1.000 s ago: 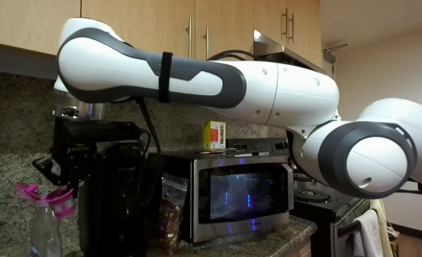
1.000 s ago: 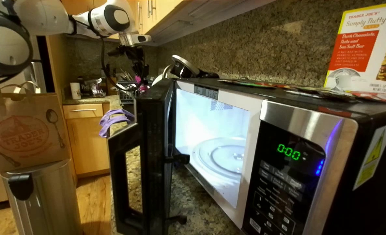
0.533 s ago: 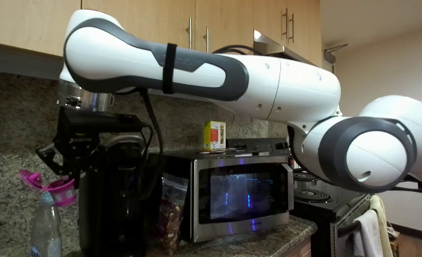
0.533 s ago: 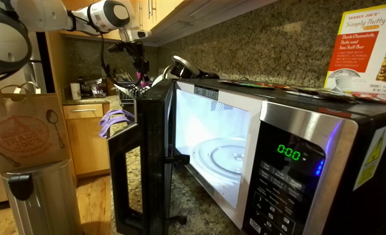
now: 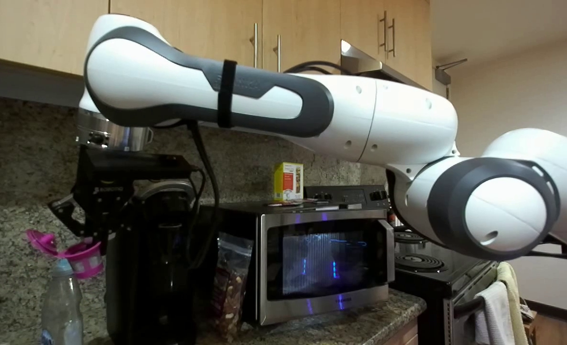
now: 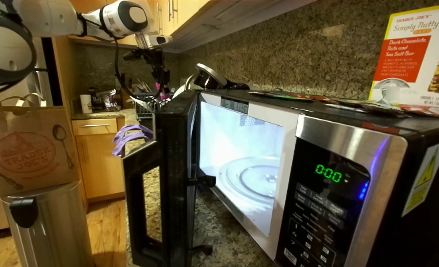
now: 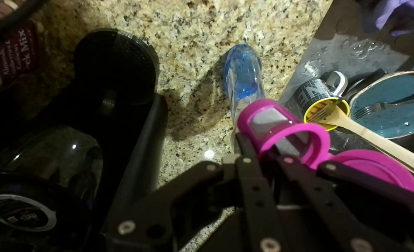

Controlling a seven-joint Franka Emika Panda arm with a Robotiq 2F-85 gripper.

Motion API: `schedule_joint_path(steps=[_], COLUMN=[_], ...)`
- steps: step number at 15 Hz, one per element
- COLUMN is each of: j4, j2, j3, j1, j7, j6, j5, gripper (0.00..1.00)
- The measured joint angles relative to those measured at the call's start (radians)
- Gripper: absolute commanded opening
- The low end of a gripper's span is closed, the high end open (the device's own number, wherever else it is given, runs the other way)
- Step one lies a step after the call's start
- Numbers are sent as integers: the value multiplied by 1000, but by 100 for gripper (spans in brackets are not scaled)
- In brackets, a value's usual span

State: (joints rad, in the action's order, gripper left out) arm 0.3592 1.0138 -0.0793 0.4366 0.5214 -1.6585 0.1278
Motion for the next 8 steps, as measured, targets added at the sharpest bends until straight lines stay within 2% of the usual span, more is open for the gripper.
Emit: schedule_joint_path(steps=[8], j4=[11], j2=[11], j3=[12], j1=[0], j7=[142], j6=[13], j5=[-6], gripper=[2])
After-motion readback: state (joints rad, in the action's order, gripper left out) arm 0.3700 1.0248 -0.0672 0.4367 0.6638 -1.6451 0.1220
